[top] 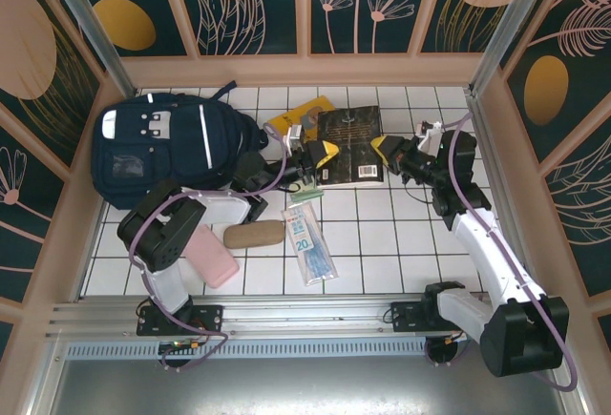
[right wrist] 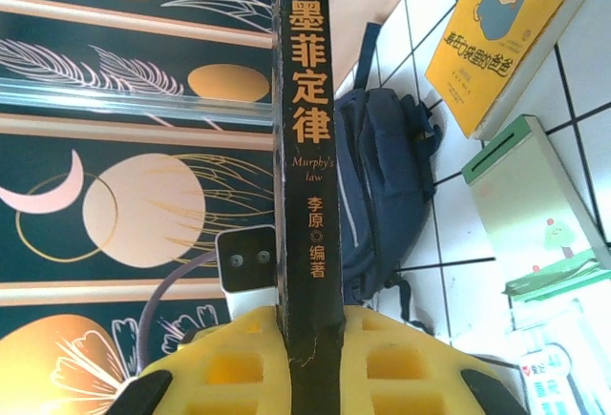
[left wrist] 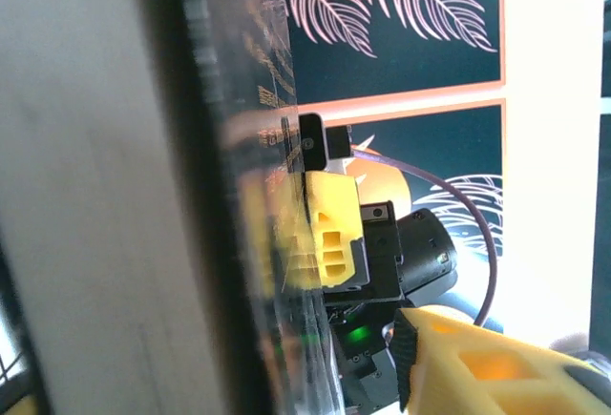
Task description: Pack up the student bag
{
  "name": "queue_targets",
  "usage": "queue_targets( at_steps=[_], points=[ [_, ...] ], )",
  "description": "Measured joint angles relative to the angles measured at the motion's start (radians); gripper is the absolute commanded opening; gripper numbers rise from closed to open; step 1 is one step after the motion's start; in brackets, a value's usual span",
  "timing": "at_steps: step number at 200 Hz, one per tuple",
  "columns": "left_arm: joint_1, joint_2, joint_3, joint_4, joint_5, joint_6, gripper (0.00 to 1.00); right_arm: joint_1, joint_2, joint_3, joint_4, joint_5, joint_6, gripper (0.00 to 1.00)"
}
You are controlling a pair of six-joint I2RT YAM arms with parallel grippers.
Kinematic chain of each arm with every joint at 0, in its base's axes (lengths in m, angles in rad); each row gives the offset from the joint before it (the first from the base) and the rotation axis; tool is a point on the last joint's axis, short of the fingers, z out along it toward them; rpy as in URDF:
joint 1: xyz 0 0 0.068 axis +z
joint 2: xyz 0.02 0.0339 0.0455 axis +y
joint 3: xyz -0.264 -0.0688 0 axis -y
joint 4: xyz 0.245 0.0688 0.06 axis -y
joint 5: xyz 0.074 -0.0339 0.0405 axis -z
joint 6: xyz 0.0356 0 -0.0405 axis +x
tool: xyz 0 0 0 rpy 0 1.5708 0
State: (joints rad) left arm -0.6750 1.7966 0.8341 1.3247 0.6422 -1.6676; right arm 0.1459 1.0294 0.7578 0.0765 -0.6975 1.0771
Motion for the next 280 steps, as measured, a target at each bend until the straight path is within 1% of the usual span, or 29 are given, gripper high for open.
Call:
queue_targets(
  at_steps=[12, 34, 42, 57, 72, 80, 95, 122, 169, 180, 187, 198, 211, 216, 223, 229, 238, 253, 266, 274, 280],
  points=[
    [0.000, -0.015, 0.000, -0.051, 0.004, 0.043, 0.22, 0.000, 0.000, 0.000, -0.013, 0.000, -0.025, 0.00],
    [0.000, -0.057, 0.000, -0.179, 0.004, 0.142, 0.07, 0.000, 0.000, 0.000, -0.035, -0.003, -0.072, 0.00],
    [0.000, -0.079, 0.000, -0.223, 0.005, 0.179, 0.03, 0.000, 0.000, 0.000, -0.039, -0.009, -0.086, 0.10],
    [0.000, -0.116, 0.000, -0.289, 0.005, 0.249, 0.00, 0.000, 0.000, 0.001, -0.039, -0.038, -0.108, 0.31],
    [0.000, -0.143, 0.005, -0.339, 0.015, 0.320, 0.00, 0.000, 0.004, 0.004, -0.040, -0.080, -0.136, 0.43],
    [0.000, -0.150, 0.009, -0.355, 0.021, 0.350, 0.00, 0.000, 0.011, 0.008, -0.039, -0.103, -0.143, 0.46],
    [0.000, -0.154, 0.011, -0.381, 0.034, 0.395, 0.00, 0.000, 0.023, 0.011, -0.034, -0.142, -0.159, 0.46],
    [0.001, -0.154, 0.011, -0.415, 0.040, 0.442, 0.00, 0.000, 0.025, 0.011, -0.026, -0.178, -0.163, 0.41],
    [-0.003, -0.154, 0.023, -0.393, 0.090, 0.447, 0.00, 0.018, 0.029, 0.011, 0.034, -0.229, -0.154, 0.41],
    [-0.008, -0.154, 0.028, -0.386, 0.105, 0.447, 0.00, 0.029, 0.034, 0.011, 0.048, -0.235, -0.155, 0.37],
    [-0.013, -0.154, 0.031, -0.386, 0.114, 0.447, 0.03, 0.034, 0.039, 0.011, 0.054, -0.238, -0.157, 0.33],
    [-0.021, -0.154, 0.033, -0.386, 0.126, 0.448, 0.16, 0.040, 0.043, 0.011, 0.053, -0.238, -0.157, 0.24],
    [-0.028, -0.156, 0.036, -0.403, 0.132, 0.461, 0.35, 0.039, 0.044, 0.011, 0.043, -0.235, -0.173, 0.15],
    [-0.028, -0.157, 0.040, -0.417, 0.132, 0.477, 0.45, 0.038, 0.043, 0.011, 0.035, -0.234, -0.184, 0.11],
    [-0.028, -0.162, 0.047, -0.457, 0.130, 0.499, 0.58, 0.037, 0.043, 0.011, 0.024, -0.223, -0.188, 0.07],
    [-0.028, -0.169, 0.053, -0.504, 0.122, 0.524, 0.66, 0.036, 0.042, 0.011, 0.013, -0.213, -0.195, 0.04],
    [-0.024, -0.186, 0.064, -0.590, 0.102, 0.557, 0.73, 0.031, 0.036, 0.011, -0.010, -0.194, -0.209, 0.00],
    [-0.013, -0.238, 0.098, -0.780, 0.041, 0.652, 0.82, 0.016, 0.018, 0.011, -0.075, -0.135, -0.244, 0.00],
    [0.003, -0.283, 0.161, -0.968, -0.051, 0.744, 0.90, 0.009, 0.007, 0.018, -0.142, -0.073, -0.284, 0.00],
    [0.016, -0.309, 0.218, -1.090, -0.135, 0.812, 0.93, 0.008, 0.006, 0.022, -0.181, -0.032, -0.307, 0.00],
    [0.025, -0.323, 0.263, -1.172, -0.197, 0.849, 0.97, 0.008, 0.006, 0.023, -0.206, -0.004, -0.320, 0.00]
  ],
)
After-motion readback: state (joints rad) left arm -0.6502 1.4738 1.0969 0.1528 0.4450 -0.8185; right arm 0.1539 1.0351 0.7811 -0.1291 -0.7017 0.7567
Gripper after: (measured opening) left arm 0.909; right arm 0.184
